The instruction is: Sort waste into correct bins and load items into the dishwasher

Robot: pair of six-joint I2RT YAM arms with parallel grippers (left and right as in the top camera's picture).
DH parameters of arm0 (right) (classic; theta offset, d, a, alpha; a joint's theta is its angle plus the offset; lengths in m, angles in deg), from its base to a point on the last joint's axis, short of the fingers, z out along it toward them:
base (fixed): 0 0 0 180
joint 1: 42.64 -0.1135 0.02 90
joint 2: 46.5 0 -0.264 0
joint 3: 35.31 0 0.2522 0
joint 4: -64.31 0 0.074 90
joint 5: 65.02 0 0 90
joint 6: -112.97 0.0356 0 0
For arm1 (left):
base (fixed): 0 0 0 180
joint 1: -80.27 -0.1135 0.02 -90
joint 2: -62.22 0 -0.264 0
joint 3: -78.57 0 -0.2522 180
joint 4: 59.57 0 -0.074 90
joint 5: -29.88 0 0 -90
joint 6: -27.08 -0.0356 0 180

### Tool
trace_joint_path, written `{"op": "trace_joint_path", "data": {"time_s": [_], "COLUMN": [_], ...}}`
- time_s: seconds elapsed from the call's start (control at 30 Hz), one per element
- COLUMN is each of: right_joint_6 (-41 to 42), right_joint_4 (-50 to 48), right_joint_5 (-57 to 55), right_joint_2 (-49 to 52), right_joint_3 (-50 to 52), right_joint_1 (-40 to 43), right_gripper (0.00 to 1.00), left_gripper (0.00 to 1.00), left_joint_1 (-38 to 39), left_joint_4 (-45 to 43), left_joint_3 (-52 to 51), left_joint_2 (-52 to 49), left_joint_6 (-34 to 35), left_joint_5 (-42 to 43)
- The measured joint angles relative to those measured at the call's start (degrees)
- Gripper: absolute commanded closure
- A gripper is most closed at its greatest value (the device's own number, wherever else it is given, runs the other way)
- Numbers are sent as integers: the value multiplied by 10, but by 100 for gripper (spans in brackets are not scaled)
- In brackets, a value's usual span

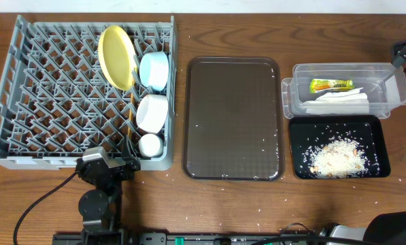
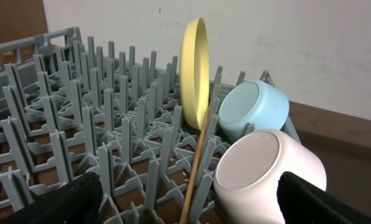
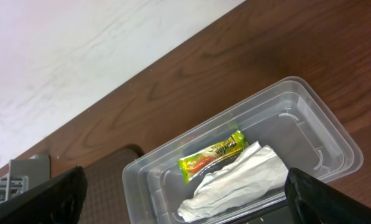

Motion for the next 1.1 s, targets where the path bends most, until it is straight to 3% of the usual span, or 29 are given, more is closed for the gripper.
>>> {"op": "trace_joint_path", "data": {"time_s": [0.33, 0.6, 0.77, 0.87, 1.1], "right_joint_6": [0, -32, -110, -146, -169], "right_joint_4": [2, 32, 16, -36, -304], "right_joint_5": [-10, -175, -263, -281, -264], "right_joint_2": [-1, -43, -71, -107, -285], "right_joint_3": [0, 0, 6, 53, 340], "right_joint_1": [-32, -222, -334, -361, -363], "right_gripper": [1, 1, 1, 1, 1], "left_gripper": [10, 10, 10, 10, 10], "left_joint_1": [0, 0, 0, 0, 0], "left_joint_4": [0, 0, 0, 0, -3], "left_joint_3": [0, 0, 0, 0, -2], "left_joint_2": [0, 0, 0, 0, 0], "left_joint_6": [0, 0, 0, 0, 0], "left_joint_5": [0, 0, 2, 3, 5]}}
